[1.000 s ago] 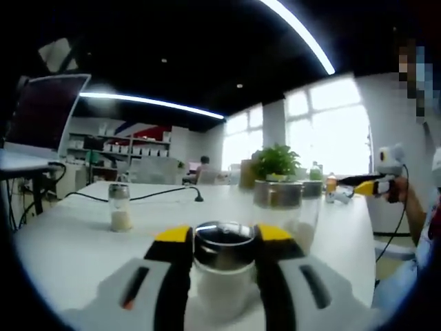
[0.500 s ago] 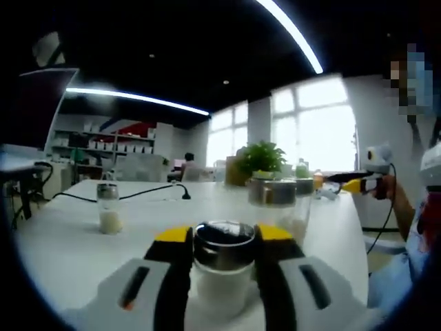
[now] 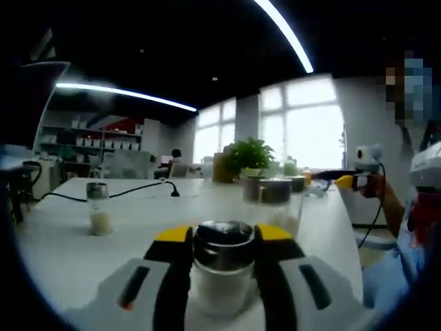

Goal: Rotate the seasoning bottle until the label or dispensing opening points toward the visible target arrow and the bottle remains upright within the marked orientation range

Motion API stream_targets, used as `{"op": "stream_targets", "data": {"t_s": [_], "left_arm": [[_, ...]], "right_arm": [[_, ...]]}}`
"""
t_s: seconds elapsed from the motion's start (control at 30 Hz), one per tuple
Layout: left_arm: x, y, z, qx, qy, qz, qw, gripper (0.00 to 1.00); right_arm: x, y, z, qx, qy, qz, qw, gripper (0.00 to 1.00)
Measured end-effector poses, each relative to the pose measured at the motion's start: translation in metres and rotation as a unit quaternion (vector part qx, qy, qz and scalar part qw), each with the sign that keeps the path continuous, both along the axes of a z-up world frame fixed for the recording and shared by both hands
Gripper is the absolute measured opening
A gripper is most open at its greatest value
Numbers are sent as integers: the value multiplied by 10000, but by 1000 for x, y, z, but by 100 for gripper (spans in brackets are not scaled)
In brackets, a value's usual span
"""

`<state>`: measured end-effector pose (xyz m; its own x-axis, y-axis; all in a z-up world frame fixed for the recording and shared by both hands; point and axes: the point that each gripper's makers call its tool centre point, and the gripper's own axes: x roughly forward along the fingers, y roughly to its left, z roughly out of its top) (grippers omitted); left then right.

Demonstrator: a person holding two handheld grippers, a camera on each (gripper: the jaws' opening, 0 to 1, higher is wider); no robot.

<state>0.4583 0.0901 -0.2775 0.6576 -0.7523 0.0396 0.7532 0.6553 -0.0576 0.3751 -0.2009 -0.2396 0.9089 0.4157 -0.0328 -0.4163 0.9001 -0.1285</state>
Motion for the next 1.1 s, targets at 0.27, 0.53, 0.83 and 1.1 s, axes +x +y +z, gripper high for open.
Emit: {"op": "stream_targets", "data": {"t_s": [0.27, 0.53, 0.83, 1.1], "left_arm": [[-1, 1, -1, -41, -39, -210, 9998, 37], [-1, 0, -1, -17, 20, -456, 9990, 37], [-4, -2, -6, 609, -361, -520, 9961, 37], [-6, -2, -7, 611, -317, -564, 9960, 37]], "right_arm": [[1, 3, -4, -9, 90, 72, 9999, 80], [-2, 11, -1, 99, 68, 262, 9996, 83], [-3, 16, -1, 242, 97, 432, 9987, 96], [-5, 15, 3, 298, 26, 466, 9985, 99]]}}
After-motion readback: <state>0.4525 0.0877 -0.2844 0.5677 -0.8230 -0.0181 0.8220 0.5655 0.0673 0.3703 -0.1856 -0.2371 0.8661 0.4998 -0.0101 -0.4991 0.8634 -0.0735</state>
